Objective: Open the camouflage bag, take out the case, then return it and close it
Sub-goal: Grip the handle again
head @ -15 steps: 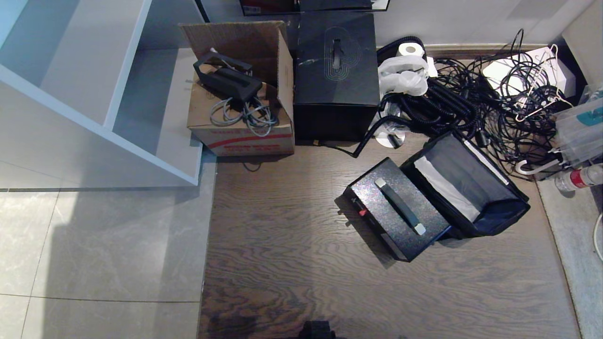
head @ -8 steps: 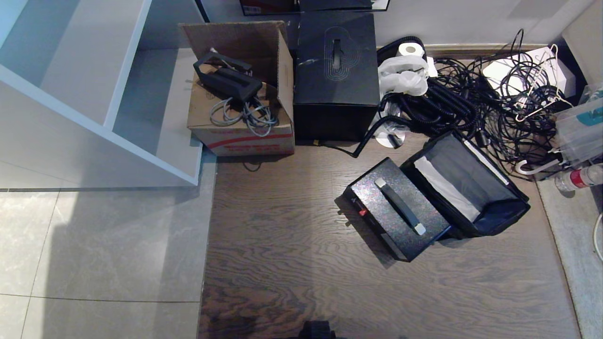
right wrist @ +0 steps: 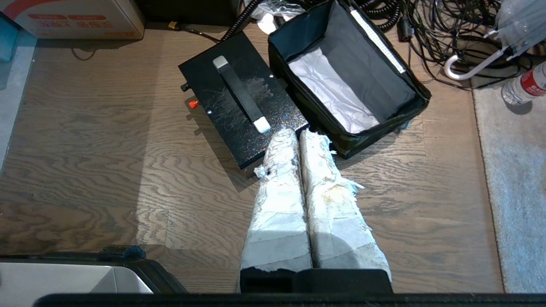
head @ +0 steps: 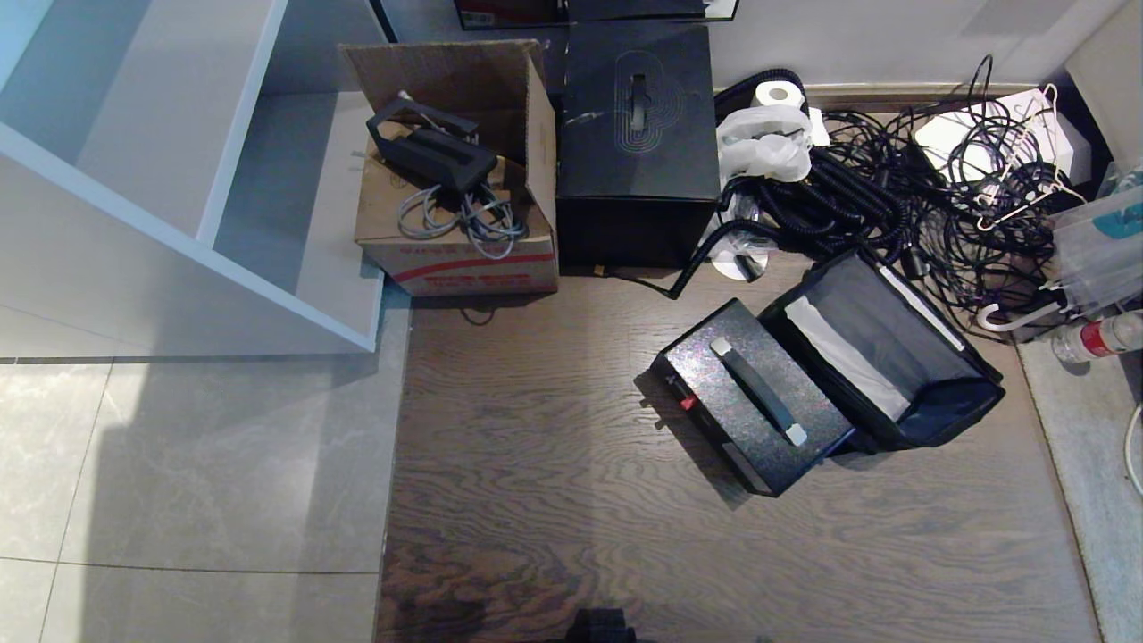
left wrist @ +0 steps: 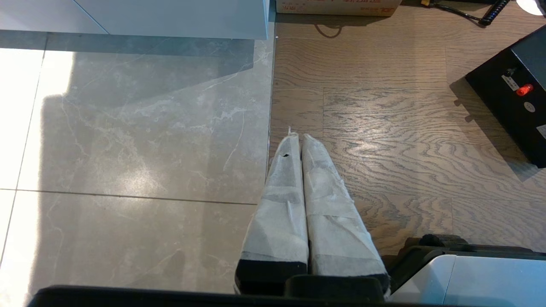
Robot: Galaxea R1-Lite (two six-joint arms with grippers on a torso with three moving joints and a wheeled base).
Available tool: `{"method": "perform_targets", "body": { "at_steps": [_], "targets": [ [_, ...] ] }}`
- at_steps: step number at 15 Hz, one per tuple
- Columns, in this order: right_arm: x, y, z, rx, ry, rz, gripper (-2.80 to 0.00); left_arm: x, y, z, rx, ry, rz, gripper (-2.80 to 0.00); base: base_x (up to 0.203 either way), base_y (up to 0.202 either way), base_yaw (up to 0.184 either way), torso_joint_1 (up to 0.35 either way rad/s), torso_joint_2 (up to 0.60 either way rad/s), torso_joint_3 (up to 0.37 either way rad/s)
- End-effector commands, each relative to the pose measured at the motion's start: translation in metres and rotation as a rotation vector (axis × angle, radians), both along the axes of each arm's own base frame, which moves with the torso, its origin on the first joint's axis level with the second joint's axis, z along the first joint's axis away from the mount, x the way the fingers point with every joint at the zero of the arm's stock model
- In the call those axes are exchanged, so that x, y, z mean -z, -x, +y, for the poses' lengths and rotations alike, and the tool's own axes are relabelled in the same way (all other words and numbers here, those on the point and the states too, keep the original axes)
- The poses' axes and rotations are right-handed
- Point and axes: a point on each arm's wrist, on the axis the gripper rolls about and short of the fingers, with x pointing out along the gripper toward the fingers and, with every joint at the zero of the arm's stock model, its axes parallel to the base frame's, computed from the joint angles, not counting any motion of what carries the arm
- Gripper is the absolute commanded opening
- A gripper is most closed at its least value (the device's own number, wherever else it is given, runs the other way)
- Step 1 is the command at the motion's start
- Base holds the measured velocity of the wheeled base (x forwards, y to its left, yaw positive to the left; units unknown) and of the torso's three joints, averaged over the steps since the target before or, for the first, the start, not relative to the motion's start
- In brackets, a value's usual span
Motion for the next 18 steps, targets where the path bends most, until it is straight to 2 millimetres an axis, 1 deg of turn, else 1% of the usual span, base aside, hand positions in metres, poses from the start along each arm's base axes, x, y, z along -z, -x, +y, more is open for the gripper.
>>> {"method": "perform_targets", "body": {
  "at_steps": [1, 18],
  "targets": [
    [0.011, -0.0034, 0.0, 0.0, 0.001, 0.041, -2.8, 0.0, 0.0, 0.0, 0.0, 0.001, 0.0, -2.8, 0.0, 0.0, 0.0, 0.0, 0.0, 0.0],
    [0.011, -0.0034, 0.0, -0.001, 0.001, 0.041, -2.8, 0.0, 0.0, 0.0, 0.0, 0.001, 0.0, -2.8, 0.0, 0.0, 0.0, 0.0, 0.0, 0.0]
  ]
}}
